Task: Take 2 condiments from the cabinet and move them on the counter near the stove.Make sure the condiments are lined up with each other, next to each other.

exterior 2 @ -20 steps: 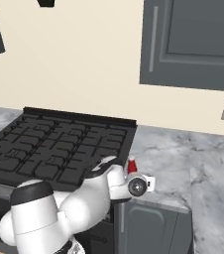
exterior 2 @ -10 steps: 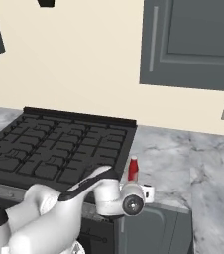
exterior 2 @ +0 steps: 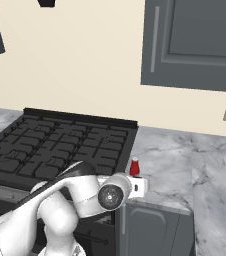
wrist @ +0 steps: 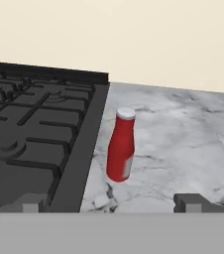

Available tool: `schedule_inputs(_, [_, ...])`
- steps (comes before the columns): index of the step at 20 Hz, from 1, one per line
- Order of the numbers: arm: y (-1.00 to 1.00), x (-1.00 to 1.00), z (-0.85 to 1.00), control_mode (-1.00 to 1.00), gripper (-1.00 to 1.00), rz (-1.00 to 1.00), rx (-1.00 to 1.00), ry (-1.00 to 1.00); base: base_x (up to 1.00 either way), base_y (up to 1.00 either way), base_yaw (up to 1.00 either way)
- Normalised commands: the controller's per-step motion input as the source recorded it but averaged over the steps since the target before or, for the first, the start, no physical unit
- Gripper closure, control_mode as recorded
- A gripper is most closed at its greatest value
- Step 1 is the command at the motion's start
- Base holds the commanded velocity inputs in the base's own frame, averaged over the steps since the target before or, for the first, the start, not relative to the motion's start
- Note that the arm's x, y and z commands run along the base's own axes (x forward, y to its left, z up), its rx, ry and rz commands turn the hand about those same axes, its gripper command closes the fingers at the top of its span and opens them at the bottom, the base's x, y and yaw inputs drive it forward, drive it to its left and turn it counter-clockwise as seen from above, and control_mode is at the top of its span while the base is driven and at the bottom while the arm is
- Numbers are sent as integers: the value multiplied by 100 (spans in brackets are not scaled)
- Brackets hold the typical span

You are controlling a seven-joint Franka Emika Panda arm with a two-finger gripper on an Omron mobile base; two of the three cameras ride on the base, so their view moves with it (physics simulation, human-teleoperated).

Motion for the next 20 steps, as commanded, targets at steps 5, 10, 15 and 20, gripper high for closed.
schedule_inputs(5, [18,-60,95,-100,-100,1,-7,24,0,0,0])
schedule_inputs(10, [47,-28,77,-100,-100,1,-12,33,0,0,0])
schedule_inputs(15, [70,-1,69,-100,-100,0,-7,25,0,0,0])
schedule_inputs(20, [63,0,36,-100,-100,0,-1,5,0,0,0])
